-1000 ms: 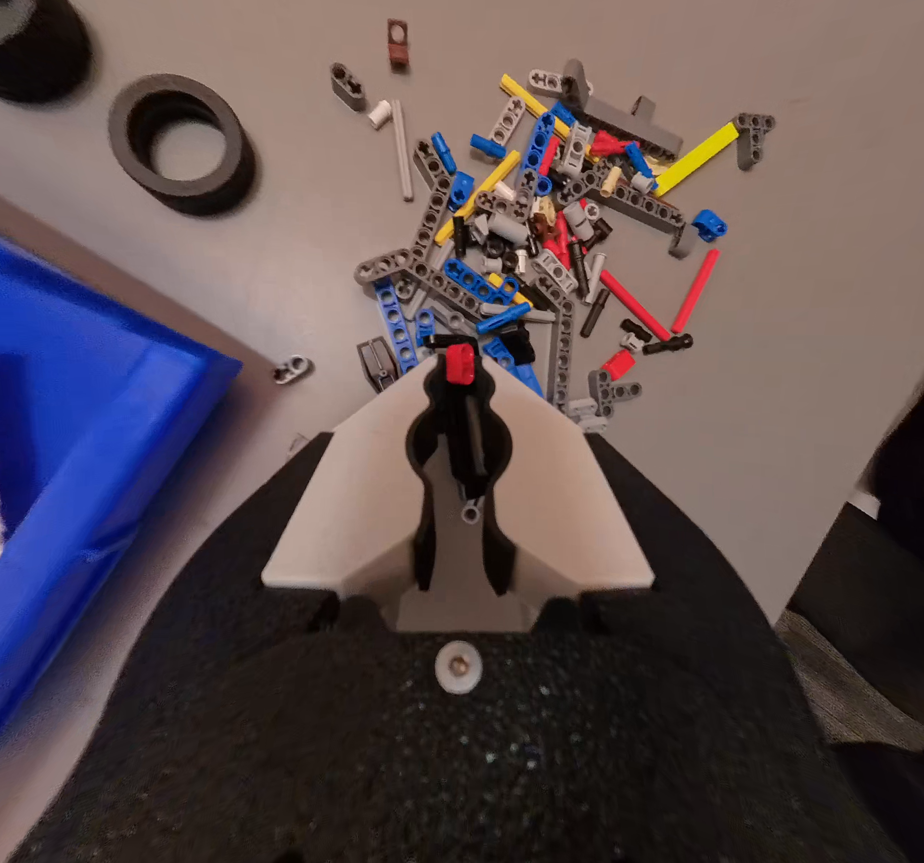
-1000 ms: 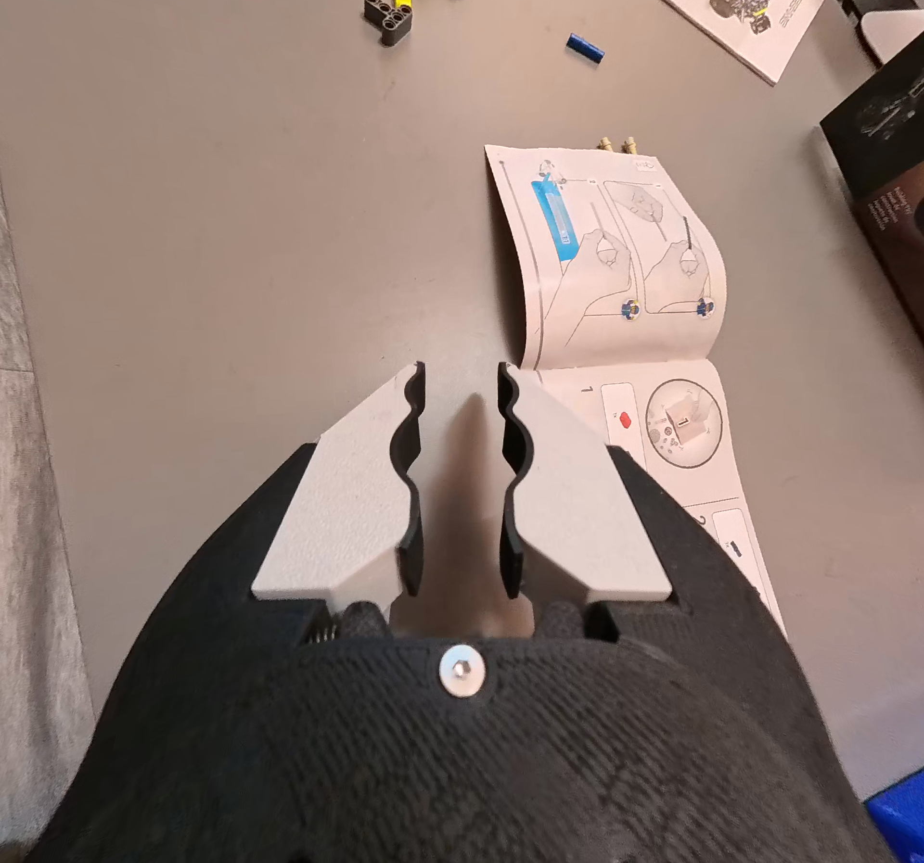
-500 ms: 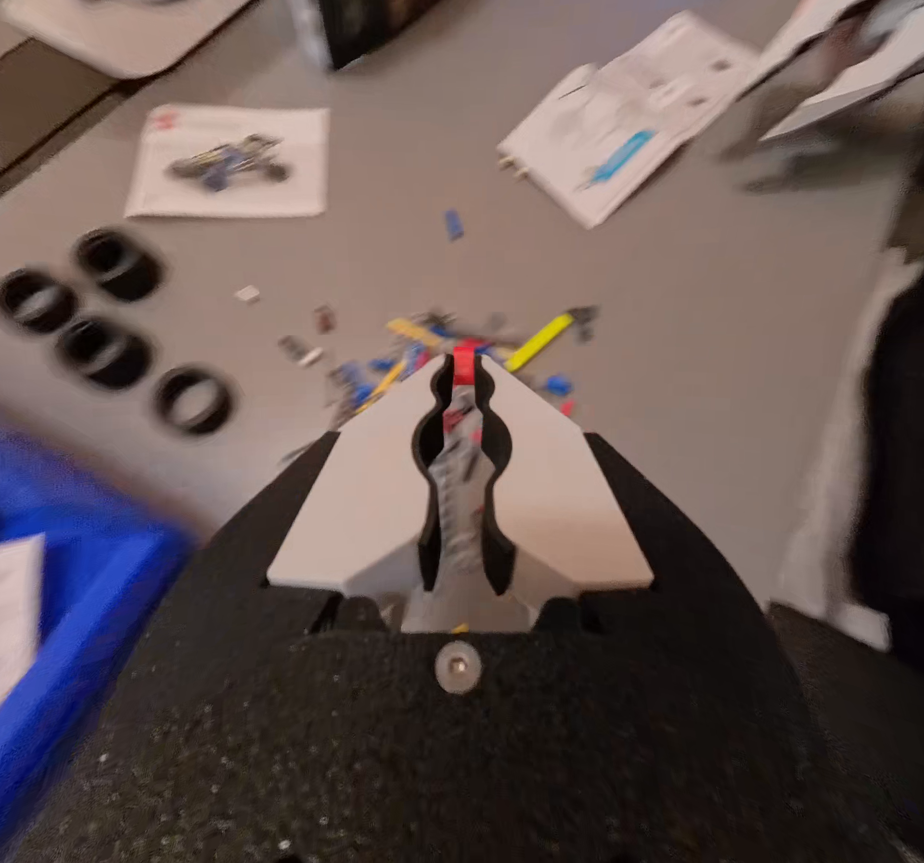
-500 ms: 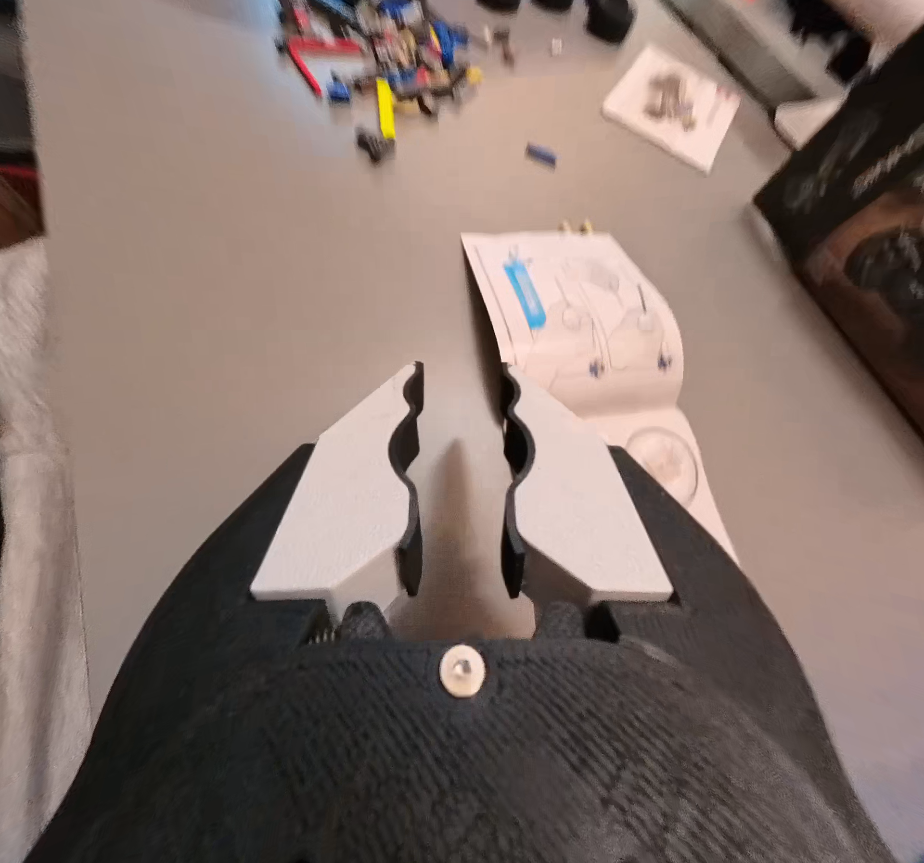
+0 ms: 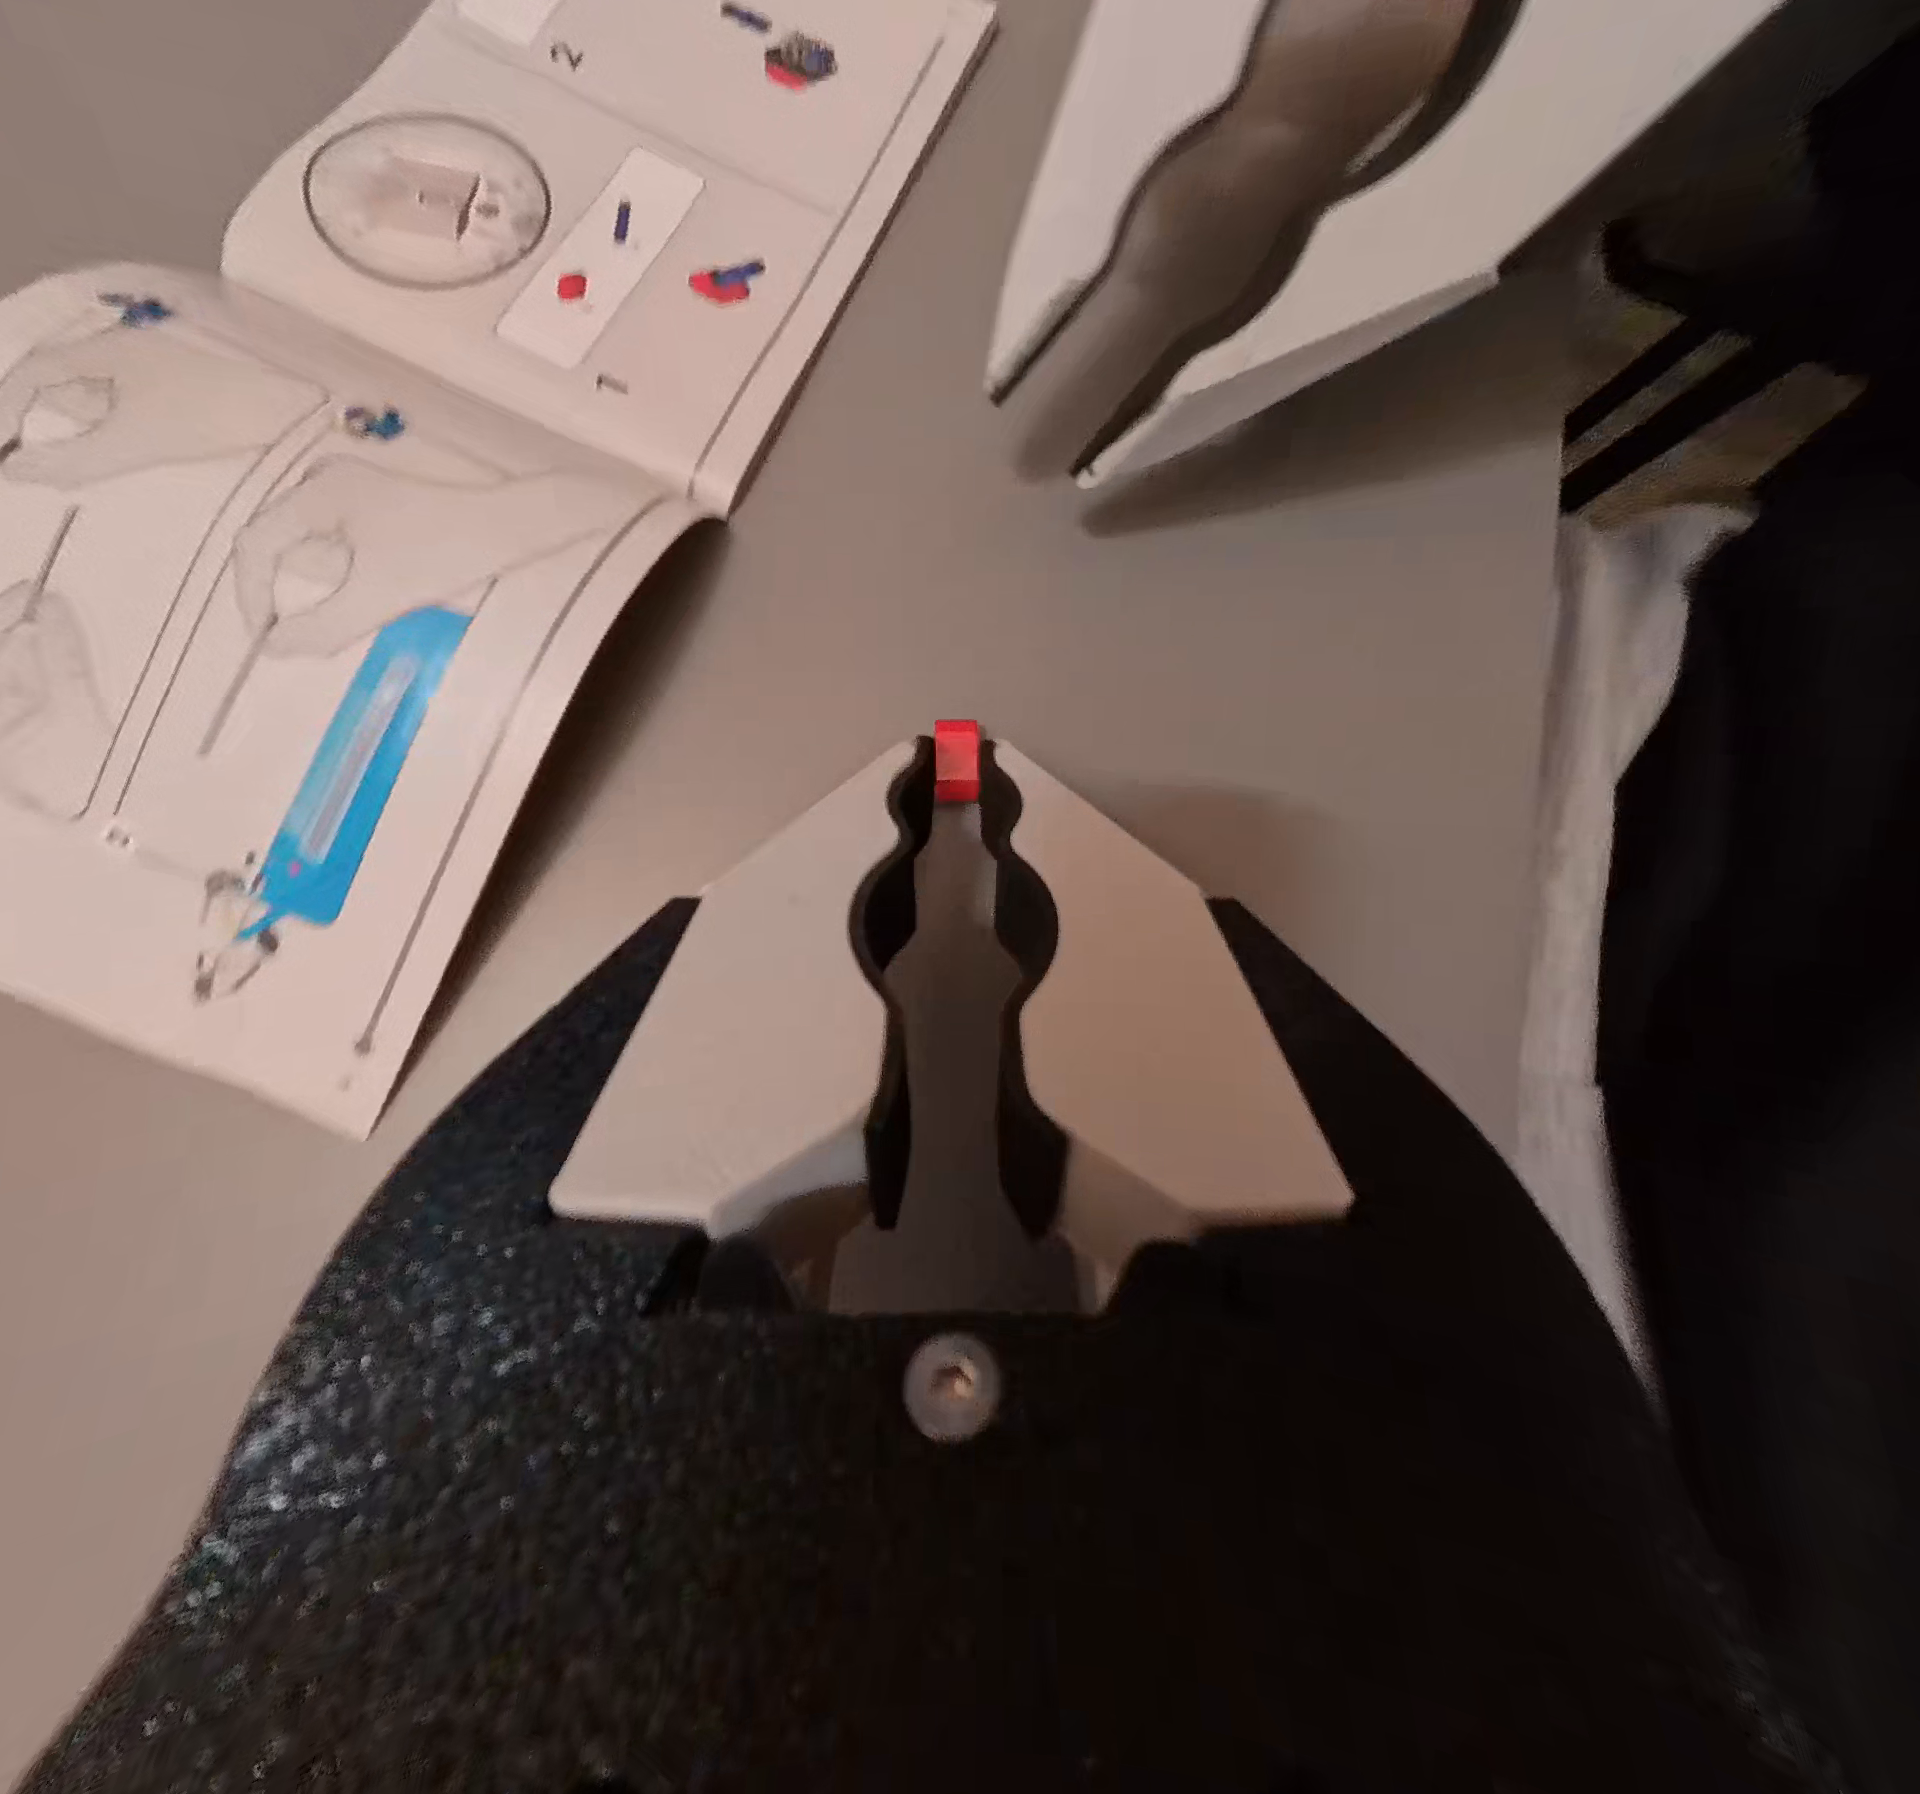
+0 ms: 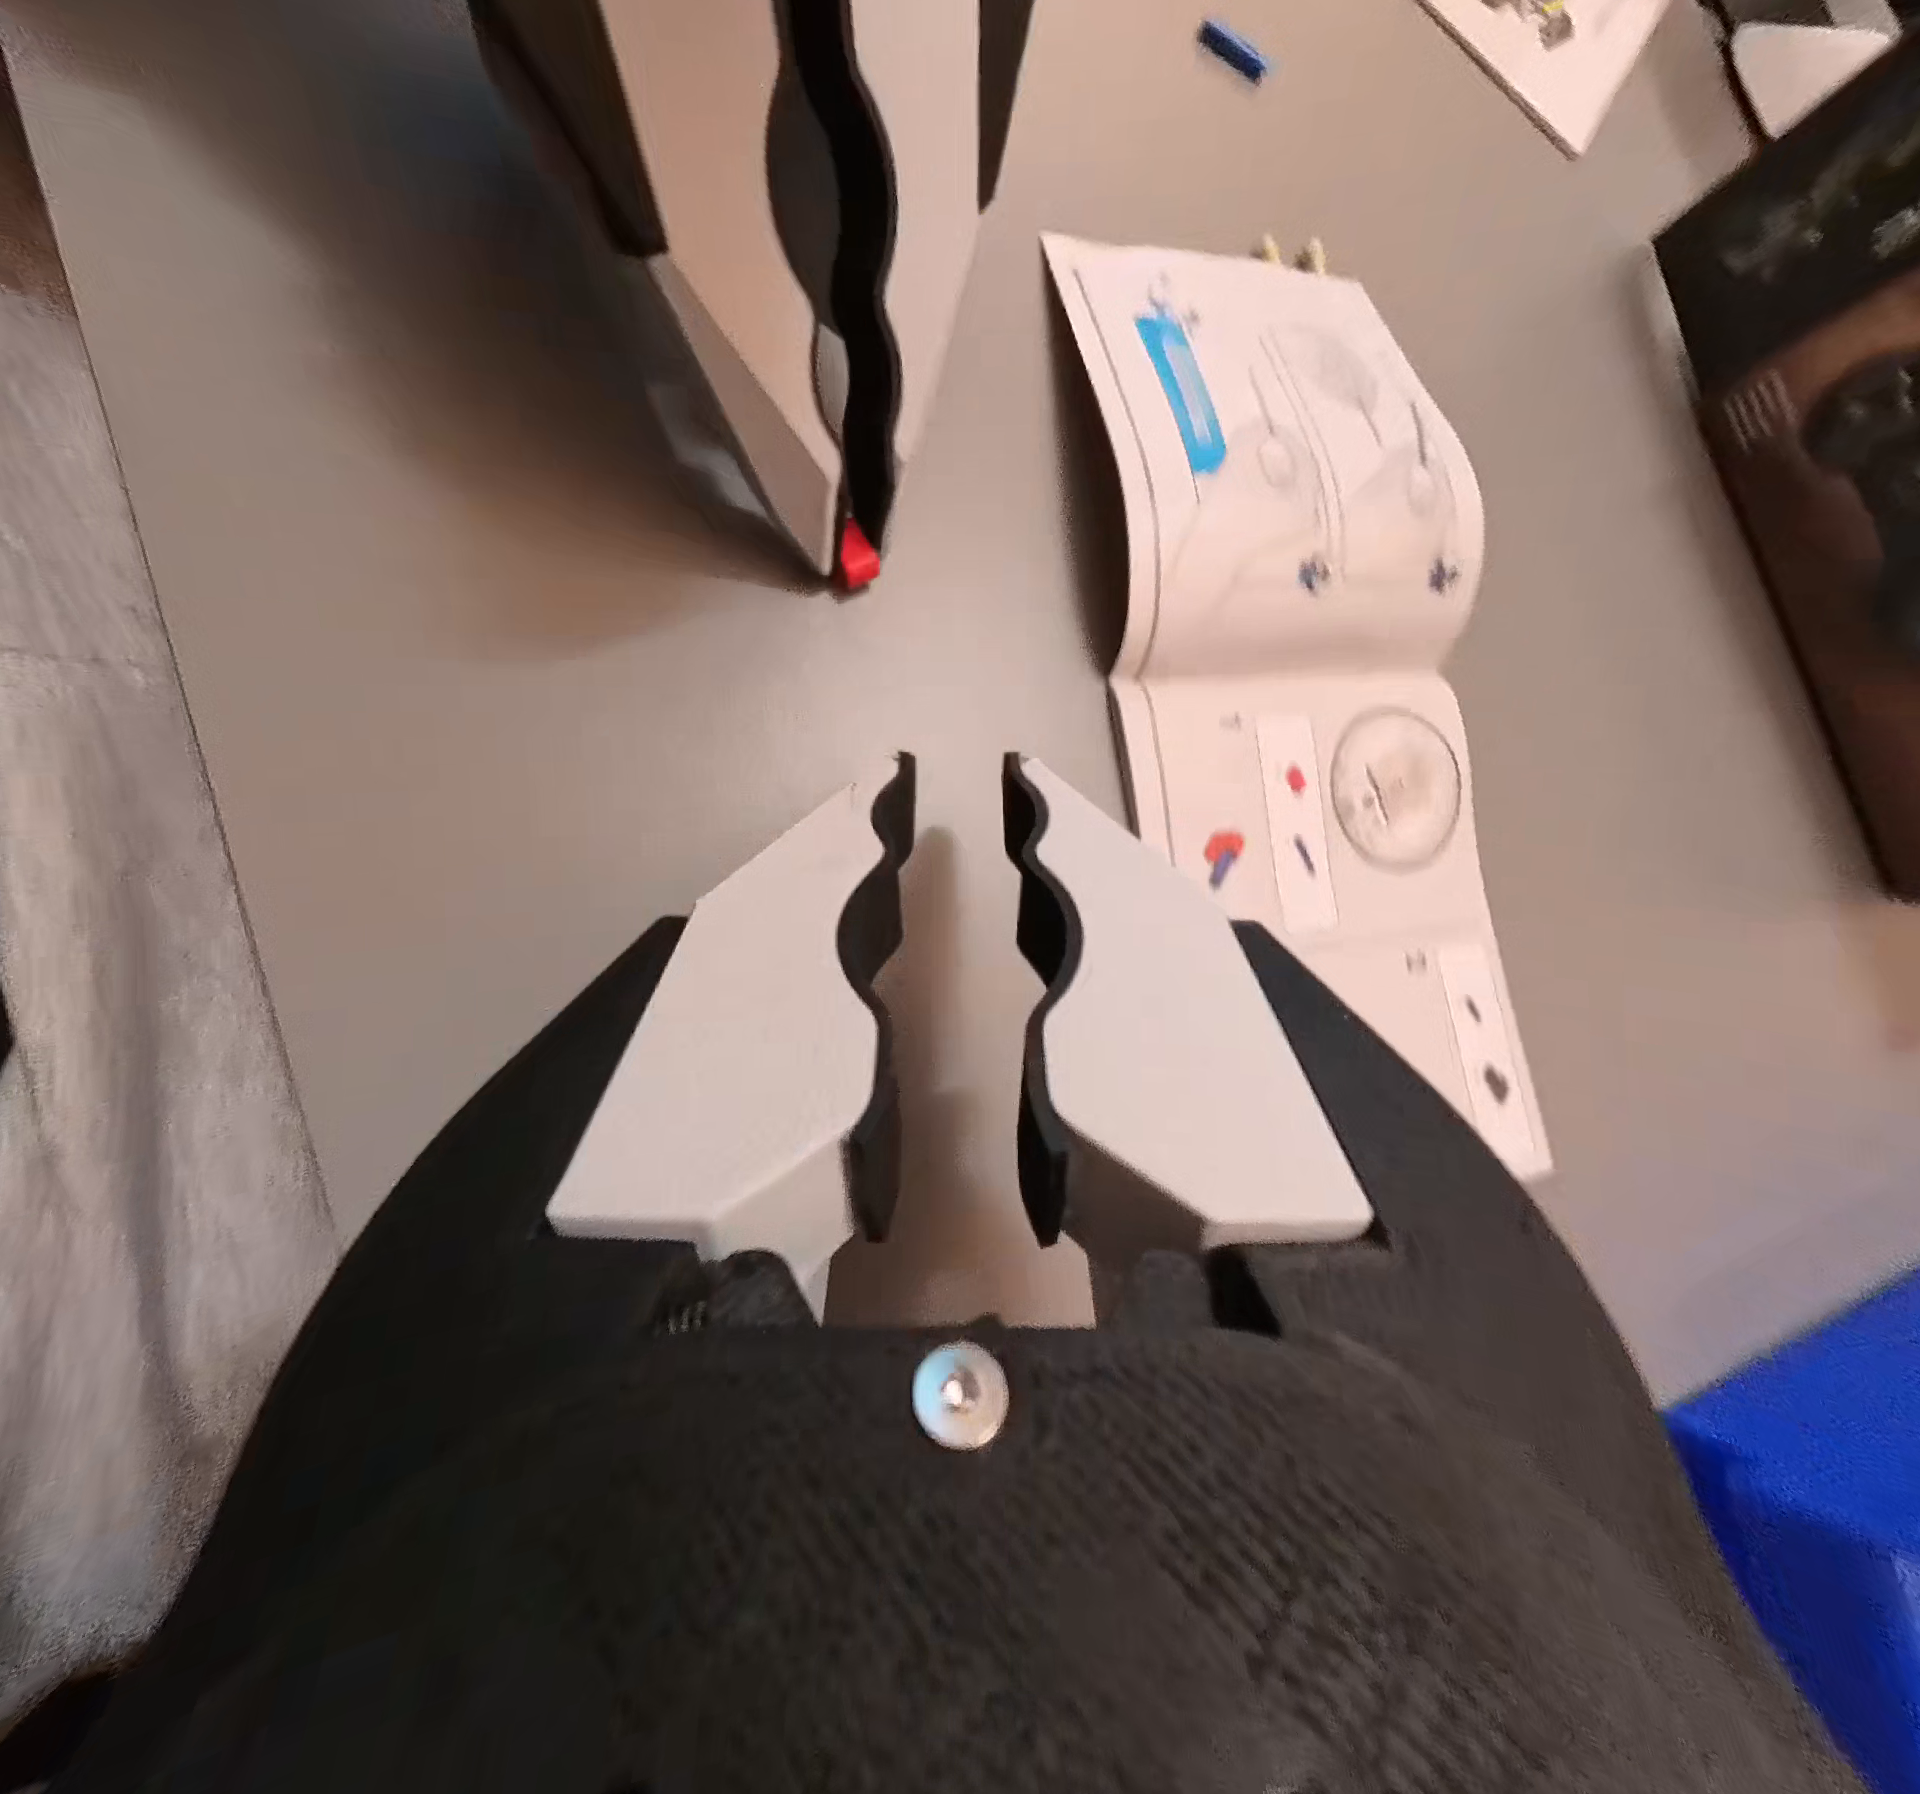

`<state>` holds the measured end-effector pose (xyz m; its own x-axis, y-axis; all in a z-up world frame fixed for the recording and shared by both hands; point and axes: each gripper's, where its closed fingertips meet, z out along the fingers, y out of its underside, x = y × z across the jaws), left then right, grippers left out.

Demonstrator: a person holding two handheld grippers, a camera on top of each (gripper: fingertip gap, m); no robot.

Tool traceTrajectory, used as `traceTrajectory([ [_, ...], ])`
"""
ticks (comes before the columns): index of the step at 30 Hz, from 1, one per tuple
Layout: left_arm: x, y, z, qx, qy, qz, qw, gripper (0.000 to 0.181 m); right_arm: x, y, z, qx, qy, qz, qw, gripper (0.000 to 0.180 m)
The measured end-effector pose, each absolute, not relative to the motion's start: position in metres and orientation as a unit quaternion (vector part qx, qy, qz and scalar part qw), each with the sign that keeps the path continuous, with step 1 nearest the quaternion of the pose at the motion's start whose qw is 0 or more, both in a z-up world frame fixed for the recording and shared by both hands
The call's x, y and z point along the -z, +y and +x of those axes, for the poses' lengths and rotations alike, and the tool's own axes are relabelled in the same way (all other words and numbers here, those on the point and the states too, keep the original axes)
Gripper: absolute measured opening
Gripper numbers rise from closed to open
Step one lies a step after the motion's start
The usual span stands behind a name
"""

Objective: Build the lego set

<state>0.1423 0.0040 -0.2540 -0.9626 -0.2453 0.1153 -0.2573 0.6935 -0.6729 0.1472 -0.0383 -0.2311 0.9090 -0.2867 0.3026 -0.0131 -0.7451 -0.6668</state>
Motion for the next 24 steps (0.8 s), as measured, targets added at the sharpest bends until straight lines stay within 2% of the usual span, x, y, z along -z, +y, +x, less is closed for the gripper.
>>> traceTrajectory([
  [5,0.255,-0.009,0.153,-0.374,-0.918,0.135,-0.012,0.014,0.233,-0.053,0.138,0.175,0.110,-0.890,0.406,0.011],
  [11,0.238,-0.003,0.156,-0.422,-0.895,0.138,-0.035,0.019,0.242,-0.059,0.139,0.181,0.085,-0.902,0.382,0.021],
  [13,0.227,0.010,0.159,-0.441,-0.884,0.145,-0.050,0.017,0.244,-0.066,0.139,0.184,0.087,-0.907,0.368,0.022],
  [18,0.213,0.057,0.173,-0.437,-0.874,0.185,-0.104,0.013,0.231,-0.053,0.137,0.170,0.093,-0.891,0.411,0.019],
  [24,0.181,0.127,0.200,-0.460,-0.827,0.265,-0.187,0.010,0.244,-0.030,0.136,0.159,0.074,-0.903,0.392,0.019],
])
